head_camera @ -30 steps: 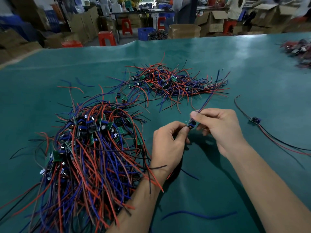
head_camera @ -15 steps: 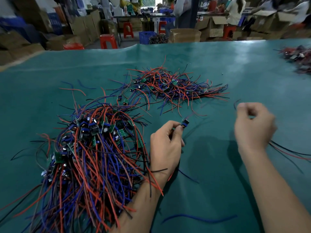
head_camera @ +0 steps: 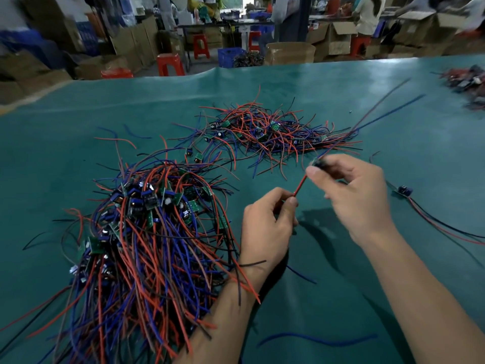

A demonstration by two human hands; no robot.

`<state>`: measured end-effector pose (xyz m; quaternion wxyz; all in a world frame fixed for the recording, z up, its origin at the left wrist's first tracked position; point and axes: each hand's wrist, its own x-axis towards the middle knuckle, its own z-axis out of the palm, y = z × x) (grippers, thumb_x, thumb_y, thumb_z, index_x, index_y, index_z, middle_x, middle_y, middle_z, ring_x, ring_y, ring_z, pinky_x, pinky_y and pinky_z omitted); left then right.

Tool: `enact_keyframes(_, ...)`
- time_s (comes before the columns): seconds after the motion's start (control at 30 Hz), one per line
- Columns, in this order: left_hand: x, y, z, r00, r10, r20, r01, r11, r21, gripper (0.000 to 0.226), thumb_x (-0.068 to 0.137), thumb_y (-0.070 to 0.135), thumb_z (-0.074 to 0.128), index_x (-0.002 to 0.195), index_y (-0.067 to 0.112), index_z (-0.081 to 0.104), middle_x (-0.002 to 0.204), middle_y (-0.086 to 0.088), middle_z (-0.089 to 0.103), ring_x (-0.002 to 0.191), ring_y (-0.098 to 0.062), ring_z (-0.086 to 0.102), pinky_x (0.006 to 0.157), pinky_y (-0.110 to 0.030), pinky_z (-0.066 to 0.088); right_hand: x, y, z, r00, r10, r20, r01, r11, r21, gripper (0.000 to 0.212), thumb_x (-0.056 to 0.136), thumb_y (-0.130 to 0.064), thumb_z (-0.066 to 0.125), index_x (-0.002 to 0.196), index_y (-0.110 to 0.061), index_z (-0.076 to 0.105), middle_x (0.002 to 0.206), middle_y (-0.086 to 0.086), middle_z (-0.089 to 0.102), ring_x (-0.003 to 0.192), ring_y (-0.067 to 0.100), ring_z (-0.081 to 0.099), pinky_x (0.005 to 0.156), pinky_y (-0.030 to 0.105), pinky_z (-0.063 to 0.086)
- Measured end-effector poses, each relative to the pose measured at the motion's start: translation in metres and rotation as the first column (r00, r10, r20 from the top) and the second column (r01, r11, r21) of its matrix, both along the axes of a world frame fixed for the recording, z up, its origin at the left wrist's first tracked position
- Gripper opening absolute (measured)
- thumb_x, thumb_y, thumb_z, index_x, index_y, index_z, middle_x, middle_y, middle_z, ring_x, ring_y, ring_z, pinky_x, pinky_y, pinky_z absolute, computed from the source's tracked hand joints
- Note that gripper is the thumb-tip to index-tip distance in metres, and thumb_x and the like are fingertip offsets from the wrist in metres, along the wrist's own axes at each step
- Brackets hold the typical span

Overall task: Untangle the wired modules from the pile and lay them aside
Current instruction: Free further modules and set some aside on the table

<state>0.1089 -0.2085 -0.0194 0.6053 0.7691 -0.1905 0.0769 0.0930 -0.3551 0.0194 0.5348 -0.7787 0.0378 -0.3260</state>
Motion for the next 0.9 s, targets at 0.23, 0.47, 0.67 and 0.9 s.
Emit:
enact_keyframes(0.23, -0.002, 0.000, 0.003, 1.000, 0.013, -0.005, -0.013, 1.000, -0.018, 0.018, 0.097, 0.018, 0.061, 0.079, 0.019, 0.064, 0.061, 0.002, 0.069, 0.054, -0.003, 0.060, 0.058, -0.012, 0.042, -0.006, 0.029, 0.090, 0.950, -0.008, 0.313, 0.009, 1.000, -0.002, 0.008, 0.086, -0.030, 0.074, 0.080, -0.035, 0.077, 0.073, -0.003, 0.071, 0.068, 0.013, 0.058, 0.062, 0.050, 0.052)
enact_keyframes(0.47, -0.005, 0.001, 0.007, 0.999, 0.035, -0.013, -0.035, 0.999, -0.026, 0.009, 0.094, 0.015, 0.062, 0.087, 0.012, 0.059, 0.055, 0.010, 0.062, 0.052, 0.000, 0.055, 0.059, -0.016, 0.043, 0.029, 0.127, 0.159, 0.814, 0.581, 0.017, -0.570, 0.804, -0.169, 0.044, 0.096, -0.031, 0.069, 0.083, 0.010, 0.071, 0.084, 0.031, 0.068, 0.058, 0.027, 0.054, 0.048, 0.027, 0.048)
enact_keyframes(0.67, -0.005, 0.002, 0.009, 0.999, 0.022, -0.048, -0.023, 0.999, -0.022, 0.004, 0.095, 0.020, 0.060, 0.097, 0.017, 0.058, 0.067, -0.003, 0.070, 0.065, -0.022, 0.067, 0.068, -0.040, 0.054, 0.114, 0.111, 0.111, 0.842, 0.086, -0.533, -0.470, 0.601, -0.646, 0.041, 0.100, -0.050, 0.053, 0.104, -0.014, 0.075, 0.107, 0.010, 0.073, 0.095, 0.030, 0.068, 0.078, 0.030, 0.055)
enact_keyframes(0.9, -0.004, 0.002, 0.006, 0.999, 0.015, -0.033, -0.015, 1.000, -0.004, 0.008, 0.093, 0.022, 0.058, 0.101, 0.021, 0.056, 0.067, 0.000, 0.070, 0.068, -0.023, 0.064, 0.068, -0.042, 0.052, 0.139, 0.047, 0.034, 0.751, -0.270, -0.603, -0.320, 0.650, -0.689, 0.026, 0.093, -0.040, 0.070, 0.105, -0.017, 0.071, 0.118, 0.019, 0.065, 0.105, 0.040, 0.065, 0.094, 0.047, 0.056)
